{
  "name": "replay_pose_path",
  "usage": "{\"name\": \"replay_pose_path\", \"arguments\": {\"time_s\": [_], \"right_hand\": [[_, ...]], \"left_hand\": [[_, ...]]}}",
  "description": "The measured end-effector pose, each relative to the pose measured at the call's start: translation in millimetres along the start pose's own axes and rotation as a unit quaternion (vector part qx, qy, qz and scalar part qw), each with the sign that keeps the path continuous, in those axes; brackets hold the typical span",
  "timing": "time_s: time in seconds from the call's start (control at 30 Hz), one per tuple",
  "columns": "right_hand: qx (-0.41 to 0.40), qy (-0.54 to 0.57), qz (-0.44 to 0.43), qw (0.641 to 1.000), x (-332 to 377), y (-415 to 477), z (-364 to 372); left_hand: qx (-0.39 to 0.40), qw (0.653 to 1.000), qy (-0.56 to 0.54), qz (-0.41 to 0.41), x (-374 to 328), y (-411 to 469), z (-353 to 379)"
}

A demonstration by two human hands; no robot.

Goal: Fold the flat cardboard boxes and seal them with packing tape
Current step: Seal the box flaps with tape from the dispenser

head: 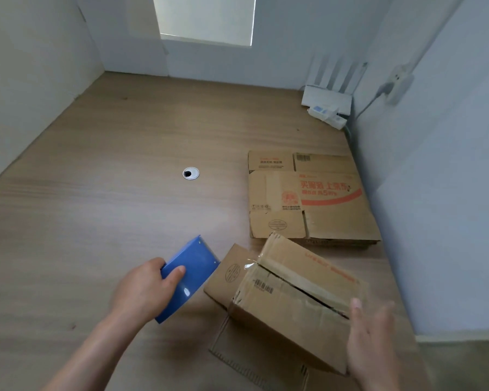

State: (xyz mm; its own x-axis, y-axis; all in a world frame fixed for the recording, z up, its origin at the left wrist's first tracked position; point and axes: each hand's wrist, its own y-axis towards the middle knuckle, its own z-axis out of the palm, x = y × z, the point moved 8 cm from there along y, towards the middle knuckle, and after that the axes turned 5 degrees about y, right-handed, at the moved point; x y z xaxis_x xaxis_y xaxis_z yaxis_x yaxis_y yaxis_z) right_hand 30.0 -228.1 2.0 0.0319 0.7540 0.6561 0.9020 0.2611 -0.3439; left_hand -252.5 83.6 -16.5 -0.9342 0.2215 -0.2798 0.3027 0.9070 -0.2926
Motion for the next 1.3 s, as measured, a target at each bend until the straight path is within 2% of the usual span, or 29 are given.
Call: {"name": "replay_pose_path", "arguments": {"time_s": [0.03,0.07,0.13,0.17,0.27,0.33,0.37,0.53,0.63,0.73,0.8,0.87,0.93,0.97,1.0,1.07,1.17,1.3], "right_hand": [[-0.013,-0.084,-0.116,0.99,17.2,1.9,-5.3],[-0.017,-0.146,-0.249,0.957,41.0,-0.7,-5.0],[0.045,-0.205,-0.481,0.852,88.9,-14.6,16.8],[0.086,-0.22,-0.556,0.797,109.3,-21.2,32.5],[0.184,-0.306,-0.652,0.669,133.9,-16.7,87.1],[0.212,-0.345,-0.669,0.624,139.2,-9.6,113.5],[0.222,-0.354,-0.666,0.617,140.7,-6.8,121.7],[0.235,-0.359,-0.632,0.645,128.6,0.7,135.5],[0.222,-0.336,-0.626,0.668,132.5,-2.5,134.8],[0.203,-0.324,-0.618,0.687,136.4,-5.6,136.0],[0.192,-0.331,-0.613,0.691,136.8,-6.1,138.7],[0.185,-0.334,-0.612,0.693,138.5,-8.4,139.4],[0.198,-0.328,-0.597,0.705,142.9,-10.0,140.4],[0.216,-0.324,-0.584,0.712,145.2,-9.3,141.8],[0.236,-0.32,-0.57,0.719,147.8,-6.7,143.1],[0.271,-0.268,-0.534,0.755,156.6,4.9,138.1],[0.255,-0.142,-0.46,0.839,169.0,38.4,105.9],[0.227,-0.226,-0.384,0.866,122.7,65.8,65.6]], "left_hand": [[-0.001,1.0,-0.002,0.002,1.8,1.7,-1.6],[-0.002,1.0,-0.002,0.004,3.0,2.8,-3.5],[-0.006,1.0,-0.007,0.006,4.9,2.9,-8.0],[-0.007,1.0,-0.011,0.006,6.0,2.0,-10.4],[-0.013,1.0,-0.018,0.004,11.7,-4.0,-16.0],[-0.023,0.999,-0.021,0.004,17.8,-8.5,-17.5],[-0.037,0.999,-0.021,0.002,22.3,-10.3,-17.6],[-0.137,0.987,0.078,0.007,52.6,-15.2,4.3],[-0.097,0.985,0.14,0.009,73.4,-16.4,47.7],[-0.032,0.989,0.145,-0.013,84.9,-26.9,82.3],[-0.05,0.988,0.141,-0.042,86.3,-31.2,80.1],[-0.123,0.988,0.086,-0.044,70.3,-41.6,57.5],[-0.196,0.978,-0.062,0.02,19.6,-63.0,26.2],[-0.199,0.968,-0.144,0.055,-14.2,-73.9,16.1],[-0.178,0.958,-0.205,0.089,-49.1,-82.3,12.2],[-0.117,0.956,-0.238,0.125,-108.2,-89.3,19.4],[-0.013,0.983,-0.148,0.108,-151.9,-77.5,51.1],[0.022,0.997,-0.042,0.058,-156.0,-69.6,67.7]]}}
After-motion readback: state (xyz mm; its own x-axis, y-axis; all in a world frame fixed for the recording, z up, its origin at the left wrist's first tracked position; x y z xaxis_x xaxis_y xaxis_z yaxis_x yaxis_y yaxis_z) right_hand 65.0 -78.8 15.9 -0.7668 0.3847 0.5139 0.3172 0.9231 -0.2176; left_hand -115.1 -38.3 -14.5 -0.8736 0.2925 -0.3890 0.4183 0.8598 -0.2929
